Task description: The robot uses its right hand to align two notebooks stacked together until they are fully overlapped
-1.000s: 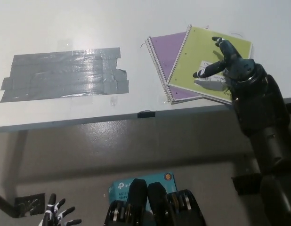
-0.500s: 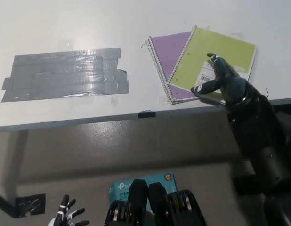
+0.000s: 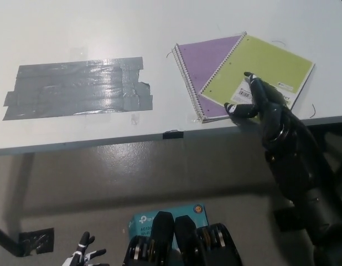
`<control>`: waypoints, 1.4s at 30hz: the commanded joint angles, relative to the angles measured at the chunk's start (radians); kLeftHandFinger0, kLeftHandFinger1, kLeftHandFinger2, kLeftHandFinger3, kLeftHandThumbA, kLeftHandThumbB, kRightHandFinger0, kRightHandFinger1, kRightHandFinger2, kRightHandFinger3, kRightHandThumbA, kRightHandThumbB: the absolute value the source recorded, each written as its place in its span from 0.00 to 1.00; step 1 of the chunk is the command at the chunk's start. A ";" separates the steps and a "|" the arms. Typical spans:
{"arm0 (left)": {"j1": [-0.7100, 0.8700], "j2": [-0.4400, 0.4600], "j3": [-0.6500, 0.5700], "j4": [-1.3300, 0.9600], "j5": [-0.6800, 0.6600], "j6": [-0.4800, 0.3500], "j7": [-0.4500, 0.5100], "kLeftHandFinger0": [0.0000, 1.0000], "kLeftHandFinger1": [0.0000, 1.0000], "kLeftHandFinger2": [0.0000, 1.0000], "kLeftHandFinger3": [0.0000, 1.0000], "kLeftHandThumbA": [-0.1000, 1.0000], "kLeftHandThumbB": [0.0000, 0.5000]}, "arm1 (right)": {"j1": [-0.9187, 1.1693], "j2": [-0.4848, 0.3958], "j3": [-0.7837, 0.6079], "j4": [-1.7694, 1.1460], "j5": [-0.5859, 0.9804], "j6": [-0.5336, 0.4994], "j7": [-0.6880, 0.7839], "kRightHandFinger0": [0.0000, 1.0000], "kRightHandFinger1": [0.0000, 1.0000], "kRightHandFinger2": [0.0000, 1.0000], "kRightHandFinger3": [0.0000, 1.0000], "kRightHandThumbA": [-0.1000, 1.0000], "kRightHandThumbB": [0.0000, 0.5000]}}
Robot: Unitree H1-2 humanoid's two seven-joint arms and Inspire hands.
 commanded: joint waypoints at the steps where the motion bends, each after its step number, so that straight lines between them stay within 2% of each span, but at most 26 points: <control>1: 0.006 0.014 -0.009 -0.011 0.017 -0.038 -0.021 0.58 0.69 0.84 1.00 1.00 0.72 | 0.059 -0.030 0.075 -0.023 -0.042 0.021 0.094 1.00 1.00 1.00 1.00 1.00 0.75; 3: 0.006 0.015 -0.011 -0.010 0.018 -0.039 -0.022 0.58 0.69 0.85 1.00 1.00 0.73 | 0.067 -0.048 0.131 -0.039 -0.049 0.016 0.123 1.00 1.00 1.00 1.00 1.00 0.77; 4: 0.005 0.016 -0.014 -0.008 0.019 -0.042 -0.025 0.58 0.69 0.85 1.00 1.00 0.76 | 0.078 -0.077 0.208 -0.054 -0.060 -0.015 0.144 1.00 1.00 1.00 1.00 1.00 0.78; 7: 0.005 0.017 -0.013 -0.005 0.016 -0.045 -0.027 0.60 0.71 0.85 1.00 1.00 0.74 | 0.078 -0.104 0.287 -0.053 -0.057 -0.069 0.142 1.00 1.00 1.00 1.00 1.00 0.75; 8: 0.004 0.017 -0.012 -0.004 0.015 -0.043 -0.027 0.61 0.71 0.86 1.00 1.00 0.76 | 0.079 -0.120 0.321 -0.046 -0.052 -0.120 0.148 1.00 1.00 1.00 1.00 1.00 0.71; 10: 0.005 0.018 -0.012 -0.005 0.018 -0.041 -0.026 0.62 0.72 0.86 1.00 1.00 0.75 | 0.076 -0.141 0.358 -0.030 -0.039 -0.169 0.139 1.00 1.00 1.00 1.00 1.00 0.75; 11: 0.006 0.015 -0.009 -0.007 0.016 -0.039 -0.025 0.56 0.69 0.84 1.00 1.00 0.72 | 0.076 -0.158 0.379 -0.023 -0.035 -0.199 0.157 1.00 1.00 1.00 1.00 1.00 0.80; 12: 0.004 0.018 -0.007 -0.006 0.015 -0.041 -0.027 0.52 0.68 0.83 1.00 1.00 0.73 | 0.075 -0.167 0.390 -0.021 -0.021 -0.211 0.172 1.00 1.00 1.00 1.00 1.00 0.82; 13: 0.004 0.017 -0.006 -0.006 0.016 -0.041 -0.028 0.51 0.68 0.83 1.00 1.00 0.74 | 0.074 -0.169 0.395 -0.020 -0.016 -0.211 0.171 1.00 1.00 1.00 1.00 1.00 0.82; 14: 0.003 0.017 -0.004 -0.004 0.013 -0.043 -0.031 0.54 0.69 0.84 1.00 1.00 0.75 | 0.078 -0.187 0.401 -0.028 0.006 -0.241 0.193 1.00 1.00 1.00 1.00 1.00 0.87; 15: 0.004 0.015 -0.003 -0.007 0.011 -0.034 -0.031 0.54 0.68 0.85 1.00 1.00 0.75 | 0.080 -0.197 0.410 -0.037 0.003 -0.242 0.201 1.00 1.00 1.00 1.00 1.00 0.86; 16: 0.004 0.014 -0.003 -0.005 0.011 -0.038 -0.031 0.52 0.66 0.84 1.00 1.00 0.75 | 0.081 -0.205 0.416 -0.036 0.002 -0.254 0.200 1.00 1.00 1.00 1.00 1.00 0.91; 17: 0.004 0.016 -0.003 -0.004 0.011 -0.039 -0.033 0.52 0.66 0.84 1.00 1.00 0.75 | 0.085 -0.207 0.418 -0.039 0.004 -0.255 0.199 1.00 1.00 1.00 1.00 1.00 0.91; 19: 0.005 0.017 -0.004 0.004 0.013 -0.048 -0.034 0.52 0.66 0.84 1.00 1.00 0.80 | 0.089 -0.230 0.439 -0.047 -0.009 -0.296 0.190 1.00 1.00 1.00 1.00 1.00 0.97; 21: 0.005 0.017 -0.004 0.002 0.008 -0.042 -0.039 0.52 0.69 0.86 1.00 1.00 0.82 | 0.088 -0.256 0.455 -0.052 -0.007 -0.338 0.193 1.00 1.00 1.00 1.00 1.00 0.90; 24: 0.009 0.021 -0.003 0.002 0.015 -0.051 -0.036 0.50 0.68 0.84 1.00 1.00 0.84 | 0.082 -0.271 0.475 -0.049 -0.022 -0.360 0.184 1.00 1.00 1.00 1.00 1.00 0.89; 25: 0.011 0.020 -0.003 -0.004 0.015 -0.046 -0.033 0.49 0.67 0.84 1.00 1.00 0.86 | 0.082 -0.277 0.479 -0.048 -0.022 -0.371 0.179 1.00 1.00 1.00 1.00 1.00 0.83; 27: 0.011 0.021 -0.005 -0.003 0.017 -0.052 -0.035 0.45 0.62 0.82 1.00 1.00 0.82 | 0.082 -0.292 0.485 -0.052 -0.026 -0.385 0.177 1.00 1.00 1.00 1.00 1.00 0.83; 29: 0.011 0.025 -0.006 0.002 0.015 -0.056 -0.040 0.52 0.64 0.81 1.00 1.00 0.88 | 0.090 -0.302 0.492 -0.068 -0.028 -0.391 0.180 1.00 1.00 1.00 1.00 1.00 0.79; 31: 0.009 0.028 -0.004 0.005 0.015 -0.055 -0.040 0.51 0.64 0.81 1.00 1.00 0.90 | 0.094 -0.298 0.498 -0.066 -0.028 -0.393 0.177 1.00 1.00 1.00 1.00 1.00 0.80; 32: 0.009 0.029 -0.004 0.004 0.015 -0.051 -0.039 0.52 0.65 0.81 1.00 1.00 0.93 | 0.098 -0.296 0.506 -0.066 -0.028 -0.413 0.171 1.00 1.00 1.00 1.00 1.00 0.84; 35: 0.011 0.027 -0.005 0.001 0.014 -0.051 -0.038 0.51 0.65 0.82 1.00 1.00 0.92 | 0.108 -0.285 0.519 -0.082 -0.029 -0.429 0.171 1.00 1.00 1.00 1.00 1.00 0.79; 42: 0.011 0.026 -0.013 0.010 0.025 -0.064 -0.035 0.54 0.65 0.81 1.00 1.00 0.94 | 0.092 -0.262 0.578 -0.095 -0.071 -0.461 0.166 1.00 1.00 1.00 1.00 1.00 0.82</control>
